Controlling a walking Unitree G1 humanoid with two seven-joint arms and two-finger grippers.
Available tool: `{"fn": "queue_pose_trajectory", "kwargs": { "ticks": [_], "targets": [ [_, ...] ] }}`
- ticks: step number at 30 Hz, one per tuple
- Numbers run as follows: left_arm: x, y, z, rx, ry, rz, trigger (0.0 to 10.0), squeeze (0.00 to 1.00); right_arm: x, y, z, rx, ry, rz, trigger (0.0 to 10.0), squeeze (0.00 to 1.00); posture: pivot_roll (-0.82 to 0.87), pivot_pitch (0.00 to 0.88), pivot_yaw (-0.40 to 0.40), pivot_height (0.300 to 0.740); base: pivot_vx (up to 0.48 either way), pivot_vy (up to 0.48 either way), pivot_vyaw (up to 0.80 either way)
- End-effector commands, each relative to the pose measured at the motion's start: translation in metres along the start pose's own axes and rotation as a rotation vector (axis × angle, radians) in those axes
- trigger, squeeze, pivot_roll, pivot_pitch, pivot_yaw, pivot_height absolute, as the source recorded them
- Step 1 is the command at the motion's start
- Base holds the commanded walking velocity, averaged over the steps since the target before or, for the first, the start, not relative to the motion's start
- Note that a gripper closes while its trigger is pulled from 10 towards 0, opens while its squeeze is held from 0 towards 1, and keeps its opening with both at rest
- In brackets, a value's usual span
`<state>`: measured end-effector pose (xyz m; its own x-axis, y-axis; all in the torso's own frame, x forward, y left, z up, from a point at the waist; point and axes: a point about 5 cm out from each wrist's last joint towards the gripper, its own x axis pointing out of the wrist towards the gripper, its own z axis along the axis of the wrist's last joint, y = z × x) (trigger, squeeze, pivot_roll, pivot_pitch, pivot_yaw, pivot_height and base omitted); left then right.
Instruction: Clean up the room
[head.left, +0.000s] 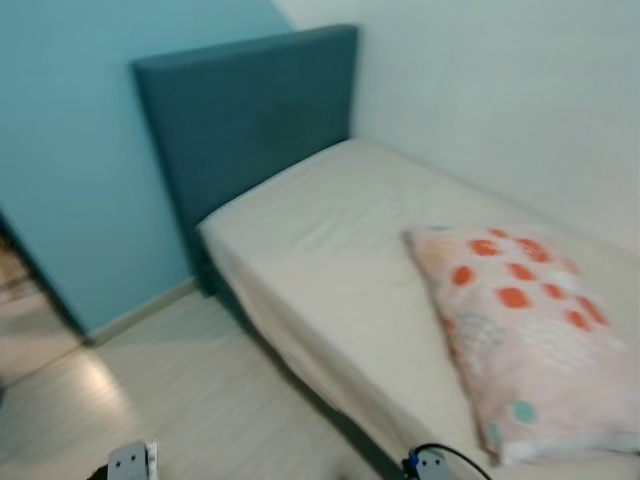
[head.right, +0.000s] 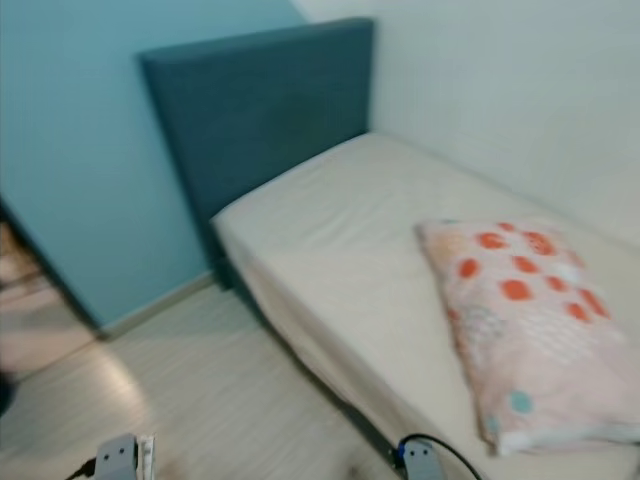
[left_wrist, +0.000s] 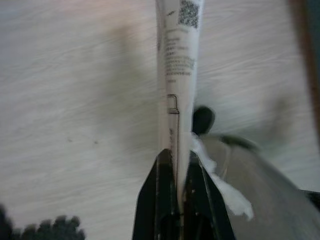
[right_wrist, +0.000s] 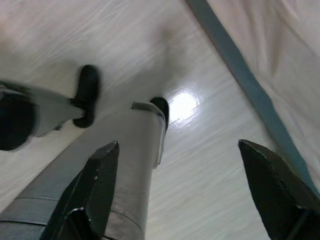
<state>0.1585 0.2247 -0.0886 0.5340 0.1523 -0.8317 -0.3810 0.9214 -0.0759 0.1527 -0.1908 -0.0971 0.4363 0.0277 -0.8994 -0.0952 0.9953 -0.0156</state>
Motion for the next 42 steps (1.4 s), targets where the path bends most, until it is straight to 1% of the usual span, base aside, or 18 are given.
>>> {"fn": "queue_pose_trajectory", "kwargs": {
  "ticks": [1,3,5,12,19,20,25,32,35,37,39,42],
  "targets": [
    [0.0,-0.003,0.0,0.007,0.005,-0.015,10.0,0.0,0.0,0.005,-0.008,-0.005,0.037,0.005,10.0,0.0,-0.08,0.078,-0.053,0.74,0.0,0.0,0.8],
    [0.0,-0.003,0.0,0.005,0.003,-0.018,10.0,0.0,0.001,0.01,-0.005,-0.03,0.032,0.009,10.0,0.0,-0.08,0.075,-0.054,0.74,0.0,0.0,0.8],
    [0.0,-0.003,-0.001,0.005,0.003,-0.018,10.0,0.0,0.001,0.011,-0.005,-0.038,0.031,0.01,10.0,0.0,-0.08,0.075,-0.054,0.74,0.0,0.0,0.8],
    [0.0,-0.002,-0.002,0.009,0.005,-0.017,10.0,0.0,0.001,0.01,-0.007,-0.051,0.029,0.009,10.0,0.0,-0.08,0.073,-0.054,0.74,0.0,0.0,0.8],
    [0.0,-0.002,-0.003,0.013,0.009,-0.014,10.0,0.0,-0.001,-0.001,-0.012,-0.057,0.036,0.001,10.0,0.0,-0.07,0.074,-0.057,0.74,0.0,0.0,0.8],
    [0.0,-0.002,-0.003,0.011,0.01,-0.014,10.0,0.0,-0.003,-0.01,-0.016,-0.061,0.042,-0.006,10.0,0.0,-0.07,0.073,-0.057,0.74,0.0,0.0,0.8],
    [0.0,-0.002,-0.002,0.01,0.009,-0.017,10.0,0.0,-0.005,-0.014,-0.019,-0.065,0.044,-0.01,10.0,0.0,-0.07,0.071,-0.057,0.74,0.0,0.0,0.8],
    [0.0,-0.004,-0.001,0.002,0.004,-0.021,10.0,0.0,-0.002,-0.008,-0.011,-0.071,0.028,-0.002,10.0,0.0,-0.07,0.067,-0.061,0.74,0.0,0.0,0.8],
    [0.0,-0.004,0.0,-0.003,0.003,-0.023,10.0,0.0,0.0,0.001,-0.001,-0.075,0.004,0.01,10.0,0.0,-0.07,0.069,-0.064,0.74,0.0,0.0,0.8],
    [0.0,-0.004,0.0,-0.003,0.003,-0.023,10.0,0.0,0.0,0.001,-0.001,-0.075,0.004,0.01,10.0,0.0,-0.07,0.069,-0.064,0.74,0.0,0.0,0.8],
    [0.0,-0.005,0.0,-0.016,0.001,-0.025,10.0,0.0,0.001,0.003,0.005,-0.076,-0.017,0.016,10.0,0.0,-0.08,0.068,-0.065,0.74,0.0,0.0,0.8],
    [0.0,-0.005,0.0,-0.025,-0.001,-0.028,10.0,0.0,0.001,0.002,0.007,-0.076,-0.027,0.016,10.0,0.0,-0.08,0.068,-0.066,0.74,0.0,0.0,0.8]
  ]
}}
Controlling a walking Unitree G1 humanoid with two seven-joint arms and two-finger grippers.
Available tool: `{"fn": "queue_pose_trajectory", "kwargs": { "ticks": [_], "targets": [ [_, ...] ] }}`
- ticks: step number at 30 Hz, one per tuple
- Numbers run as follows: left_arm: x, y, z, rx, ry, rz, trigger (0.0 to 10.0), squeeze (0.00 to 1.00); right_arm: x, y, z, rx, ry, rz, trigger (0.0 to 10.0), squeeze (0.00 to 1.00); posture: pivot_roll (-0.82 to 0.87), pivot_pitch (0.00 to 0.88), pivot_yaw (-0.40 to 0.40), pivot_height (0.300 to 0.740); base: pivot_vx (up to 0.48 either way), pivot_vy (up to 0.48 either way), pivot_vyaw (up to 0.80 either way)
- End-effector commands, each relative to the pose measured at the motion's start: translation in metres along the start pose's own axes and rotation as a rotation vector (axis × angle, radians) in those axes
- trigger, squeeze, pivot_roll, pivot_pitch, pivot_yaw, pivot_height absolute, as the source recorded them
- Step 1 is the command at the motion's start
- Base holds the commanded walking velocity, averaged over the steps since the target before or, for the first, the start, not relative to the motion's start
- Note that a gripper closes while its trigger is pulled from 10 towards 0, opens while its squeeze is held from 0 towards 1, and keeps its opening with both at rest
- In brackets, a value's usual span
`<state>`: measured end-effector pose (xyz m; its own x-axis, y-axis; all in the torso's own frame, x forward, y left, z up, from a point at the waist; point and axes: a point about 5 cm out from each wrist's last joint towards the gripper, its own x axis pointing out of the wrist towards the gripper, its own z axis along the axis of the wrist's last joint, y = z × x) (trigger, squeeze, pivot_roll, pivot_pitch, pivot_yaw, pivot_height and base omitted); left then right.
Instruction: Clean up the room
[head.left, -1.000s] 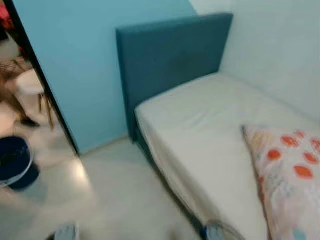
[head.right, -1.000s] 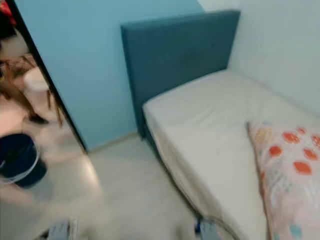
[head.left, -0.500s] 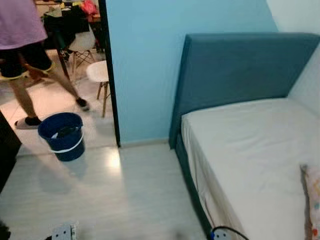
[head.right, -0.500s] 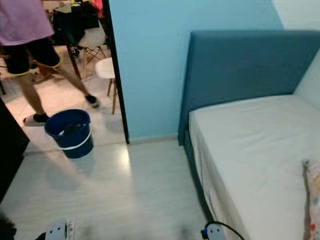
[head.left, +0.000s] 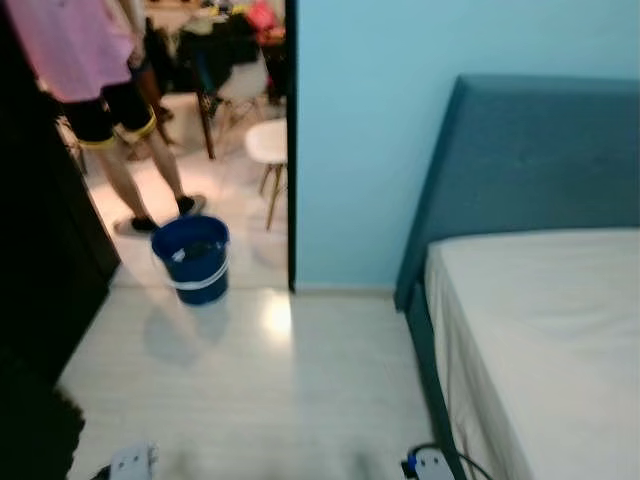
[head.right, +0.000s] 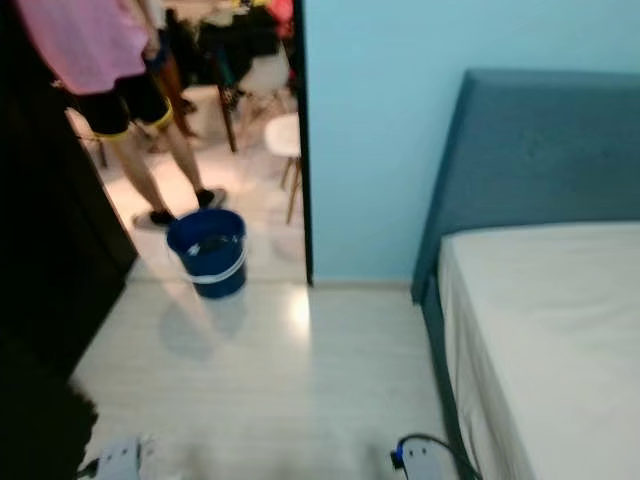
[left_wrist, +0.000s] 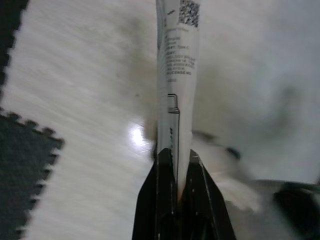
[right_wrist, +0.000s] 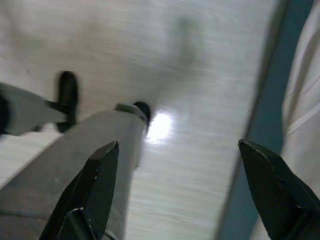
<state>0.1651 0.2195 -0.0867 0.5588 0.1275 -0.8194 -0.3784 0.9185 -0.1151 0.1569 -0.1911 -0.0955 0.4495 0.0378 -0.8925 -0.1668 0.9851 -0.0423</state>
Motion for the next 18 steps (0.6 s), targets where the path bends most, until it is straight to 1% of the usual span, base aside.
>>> {"fn": "queue_pose_trajectory", "kwargs": {
  "ticks": [1,7,10,13,17,18],
  "targets": [
    [-0.001,0.002,-0.004,-0.004,0.015,0.006,10.0,0.0,0.001,0.003,0.003,0.001,-0.011,0.008,10.0,0.0,-0.08,0.068,-0.066,0.74,0.0,0.0,0.8],
    [-0.001,0.002,-0.003,-0.029,0.006,0.004,10.0,0.0,0.001,-0.001,0.01,0.0,-0.034,0.01,10.0,0.0,-0.08,0.067,-0.07,0.74,0.0,0.0,0.8],
    [0.0,0.001,0.0,-0.045,-0.008,0.0,10.0,0.0,0.001,-0.004,0.021,0.0,-0.067,0.015,10.0,0.0,-0.08,0.067,-0.071,0.74,0.0,0.0,0.8],
    [0.0,0.0,0.004,-0.051,-0.025,-0.011,10.0,0.0,0.001,-0.005,0.027,-0.002,-0.083,0.012,10.0,0.0,-0.08,0.067,-0.074,0.74,0.0,0.0,0.8],
    [0.0,0.0,0.007,-0.05,-0.044,-0.021,10.0,0.0,0.001,-0.004,0.031,-0.024,-0.093,0.017,10.0,0.0,-0.08,0.065,-0.076,0.74,0.304,0.0,0.0],
    [0.001,0.0,0.011,-0.051,-0.058,-0.021,10.0,0.0,0.002,-0.002,0.034,-0.029,-0.098,0.021,10.0,0.0,-0.08,0.064,-0.078,0.74,0.48,0.0,0.0]
  ]
}}
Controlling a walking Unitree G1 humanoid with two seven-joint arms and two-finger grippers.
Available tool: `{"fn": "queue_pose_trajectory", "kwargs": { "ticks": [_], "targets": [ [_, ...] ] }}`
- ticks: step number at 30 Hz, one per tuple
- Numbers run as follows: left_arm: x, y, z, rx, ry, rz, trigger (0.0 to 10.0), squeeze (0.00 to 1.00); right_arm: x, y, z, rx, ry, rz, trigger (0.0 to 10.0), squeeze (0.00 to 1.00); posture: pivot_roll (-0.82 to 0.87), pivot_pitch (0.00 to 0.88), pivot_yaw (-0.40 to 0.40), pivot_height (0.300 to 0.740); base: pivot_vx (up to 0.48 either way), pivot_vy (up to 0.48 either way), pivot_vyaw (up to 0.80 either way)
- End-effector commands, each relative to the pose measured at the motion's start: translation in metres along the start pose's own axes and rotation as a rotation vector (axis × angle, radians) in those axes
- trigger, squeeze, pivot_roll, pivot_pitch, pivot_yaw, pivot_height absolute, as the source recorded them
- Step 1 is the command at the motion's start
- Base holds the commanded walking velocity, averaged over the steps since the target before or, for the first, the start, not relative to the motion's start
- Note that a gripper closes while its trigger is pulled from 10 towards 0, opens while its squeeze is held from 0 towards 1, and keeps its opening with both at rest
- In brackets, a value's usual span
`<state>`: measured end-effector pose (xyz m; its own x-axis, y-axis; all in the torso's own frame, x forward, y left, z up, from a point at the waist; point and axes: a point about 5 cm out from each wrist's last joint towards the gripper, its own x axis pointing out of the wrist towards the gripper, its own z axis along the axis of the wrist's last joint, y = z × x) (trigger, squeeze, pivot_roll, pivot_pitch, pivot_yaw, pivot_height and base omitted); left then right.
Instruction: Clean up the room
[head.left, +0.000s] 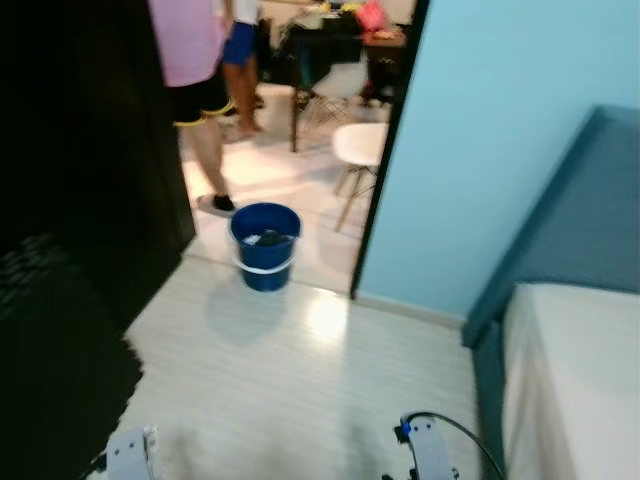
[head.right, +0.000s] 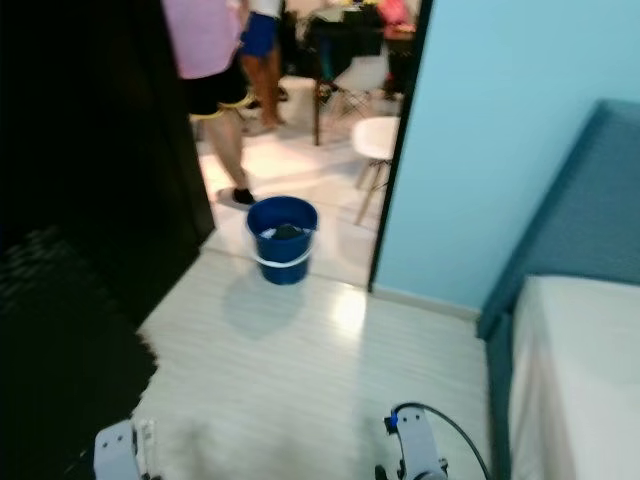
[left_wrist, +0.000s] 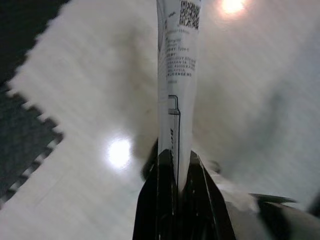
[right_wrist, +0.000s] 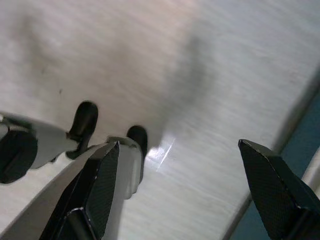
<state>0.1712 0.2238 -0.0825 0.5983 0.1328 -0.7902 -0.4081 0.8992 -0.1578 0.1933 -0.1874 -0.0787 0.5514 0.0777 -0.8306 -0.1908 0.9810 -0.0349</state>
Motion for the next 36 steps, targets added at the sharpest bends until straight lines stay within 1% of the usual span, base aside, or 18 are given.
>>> {"fn": "queue_pose_trajectory", "kwargs": {
  "ticks": [1,7,11,18,32,36],
  "targets": [
    [0.001,-0.001,0.005,0.001,-0.016,-0.007,10.0,0.0,0.0,0.001,-0.005,-0.01,0.025,0.003,10.0,0.0,-0.08,0.064,-0.078,0.74,0.48,0.0,0.0],
    [0.002,-0.004,0.01,-0.008,-0.031,-0.019,10.0,0.0,0.001,0.004,-0.003,-0.001,0.018,0.008,10.0,0.0,-0.08,0.062,-0.078,0.74,0.48,0.0,0.0],
    [0.003,-0.007,0.017,-0.018,-0.053,-0.032,10.0,0.0,0.001,0.009,-0.007,-0.011,0.035,0.017,10.0,0.0,-0.08,0.065,-0.079,0.74,0.48,0.0,0.0],
    [0.005,-0.013,0.027,-0.028,-0.084,-0.051,10.0,0.0,0.001,0.009,-0.008,-0.009,0.038,0.019,10.0,0.0,-0.08,0.069,-0.075,0.74,0.48,0.0,0.0],
    [0.007,-0.019,0.037,-0.025,-0.115,-0.073,10.0,0.0,0.0,0.008,-0.012,0.001,0.048,0.014,10.0,0.0,-0.08,0.072,-0.073,0.74,0.48,0.0,0.0],
    [0.008,-0.025,0.049,-0.013,-0.152,-0.103,10.0,0.0,-0.001,0.007,-0.015,0.003,0.058,0.005,10.0,0.0,-0.08,0.071,-0.071,0.74,0.48,0.0,0.0]
  ]
}}
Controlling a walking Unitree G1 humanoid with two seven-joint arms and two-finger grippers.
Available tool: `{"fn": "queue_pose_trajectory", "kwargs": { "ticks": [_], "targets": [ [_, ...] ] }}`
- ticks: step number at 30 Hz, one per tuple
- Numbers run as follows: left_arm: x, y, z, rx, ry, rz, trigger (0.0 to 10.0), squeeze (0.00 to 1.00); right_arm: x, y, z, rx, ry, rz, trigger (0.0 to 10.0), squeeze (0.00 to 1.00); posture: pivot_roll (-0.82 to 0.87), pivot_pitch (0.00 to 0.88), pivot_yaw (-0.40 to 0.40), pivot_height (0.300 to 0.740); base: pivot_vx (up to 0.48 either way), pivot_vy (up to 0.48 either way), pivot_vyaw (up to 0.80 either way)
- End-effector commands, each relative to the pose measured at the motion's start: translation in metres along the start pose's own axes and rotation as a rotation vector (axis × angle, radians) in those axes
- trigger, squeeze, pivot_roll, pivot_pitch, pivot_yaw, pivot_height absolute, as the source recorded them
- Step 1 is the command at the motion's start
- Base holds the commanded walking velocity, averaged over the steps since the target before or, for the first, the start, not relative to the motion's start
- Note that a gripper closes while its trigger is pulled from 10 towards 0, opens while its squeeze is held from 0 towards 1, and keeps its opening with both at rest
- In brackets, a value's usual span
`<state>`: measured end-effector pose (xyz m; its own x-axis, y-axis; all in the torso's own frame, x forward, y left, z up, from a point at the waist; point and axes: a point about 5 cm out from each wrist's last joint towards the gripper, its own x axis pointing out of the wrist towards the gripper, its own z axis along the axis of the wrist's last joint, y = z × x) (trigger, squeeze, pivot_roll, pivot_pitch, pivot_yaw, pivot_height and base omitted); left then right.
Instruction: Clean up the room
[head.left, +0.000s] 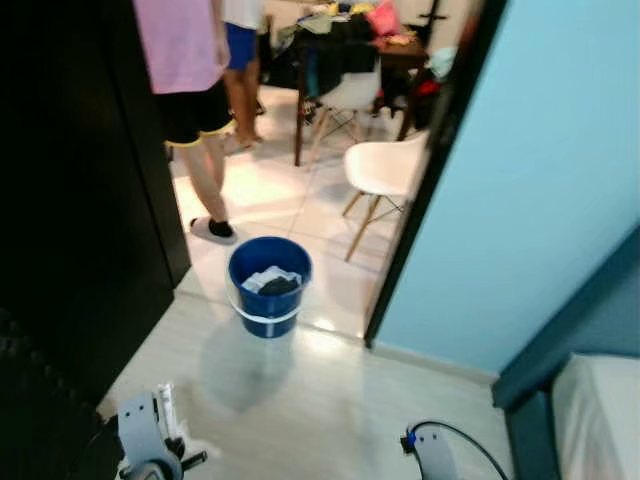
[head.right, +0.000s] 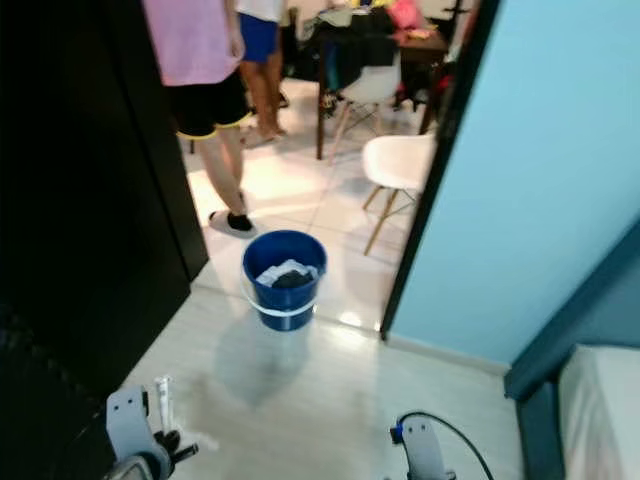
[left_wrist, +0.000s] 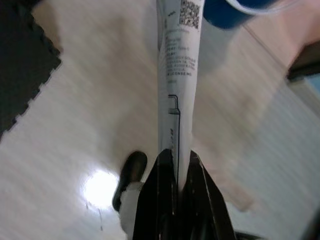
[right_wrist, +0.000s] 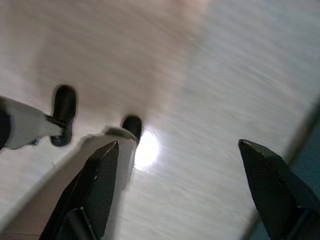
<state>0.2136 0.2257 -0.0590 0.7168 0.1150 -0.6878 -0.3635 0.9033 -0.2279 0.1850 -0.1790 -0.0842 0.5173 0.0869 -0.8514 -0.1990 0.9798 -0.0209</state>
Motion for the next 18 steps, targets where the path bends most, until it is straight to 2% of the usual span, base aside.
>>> {"fn": "queue_pose_trajectory", "kwargs": {
  "ticks": [1,8,18],
  "targets": [
    [0.002,-0.006,0.007,0.005,-0.023,-0.027,10.0,0.0,-0.001,-0.003,-0.007,0.003,0.022,-0.013,10.0,0.0,-0.08,0.071,-0.071,0.74,0.48,0.0,0.0],
    [0.004,-0.014,0.013,0.076,-0.036,-0.073,10.0,0.0,-0.002,-0.004,-0.009,0.009,0.035,-0.023,10.0,0.0,-0.08,0.069,-0.069,0.74,0.48,0.0,0.0],
    [0.007,-0.023,0.023,0.125,-0.065,-0.111,10.0,0.0,-0.002,-0.004,-0.013,0.017,0.047,-0.026,10.0,0.0,-0.08,0.069,-0.067,0.74,0.48,0.0,-0.74]
  ]
}}
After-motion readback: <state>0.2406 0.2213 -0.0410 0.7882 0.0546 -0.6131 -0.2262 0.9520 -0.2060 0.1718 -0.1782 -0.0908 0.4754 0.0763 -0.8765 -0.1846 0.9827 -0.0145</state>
